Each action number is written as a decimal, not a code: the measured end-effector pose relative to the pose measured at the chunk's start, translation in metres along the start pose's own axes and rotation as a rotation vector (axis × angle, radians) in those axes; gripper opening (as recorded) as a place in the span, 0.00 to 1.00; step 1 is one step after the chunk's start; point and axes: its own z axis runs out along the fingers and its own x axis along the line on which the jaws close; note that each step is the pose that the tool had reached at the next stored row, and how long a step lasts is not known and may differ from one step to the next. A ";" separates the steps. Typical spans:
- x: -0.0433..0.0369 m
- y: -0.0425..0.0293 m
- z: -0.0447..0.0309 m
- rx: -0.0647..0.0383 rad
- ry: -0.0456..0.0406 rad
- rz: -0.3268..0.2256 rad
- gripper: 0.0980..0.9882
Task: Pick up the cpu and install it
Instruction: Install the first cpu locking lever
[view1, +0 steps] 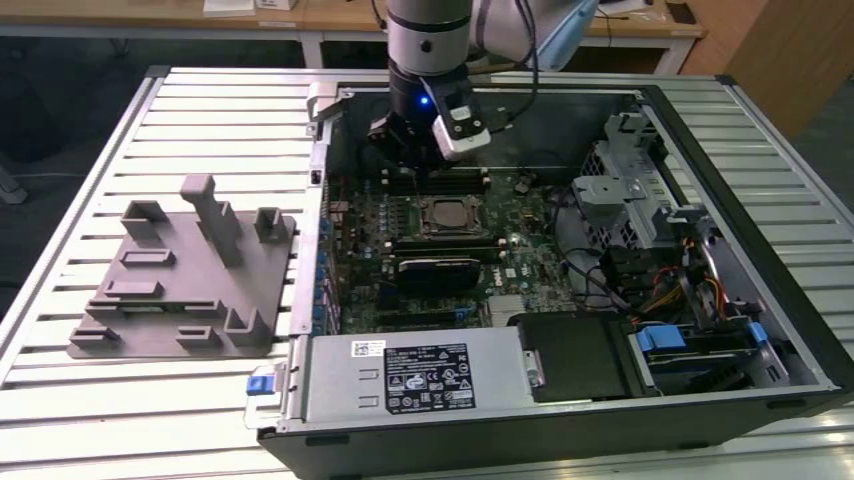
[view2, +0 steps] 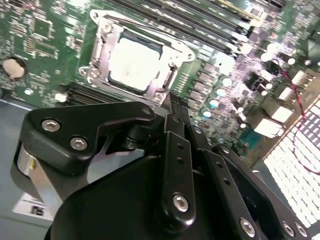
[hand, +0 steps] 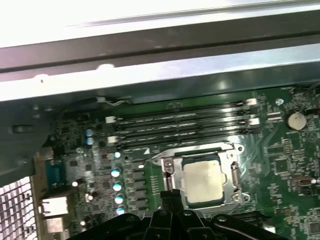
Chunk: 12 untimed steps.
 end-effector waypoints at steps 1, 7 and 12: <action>0.0026 -0.0004 0.0000 0.000 0.0000 0.000 0.01; 0.0167 -0.0023 -0.0001 0.000 0.0000 0.000 0.01; 0.0251 -0.0035 -0.0001 -0.021 0.0028 0.001 0.01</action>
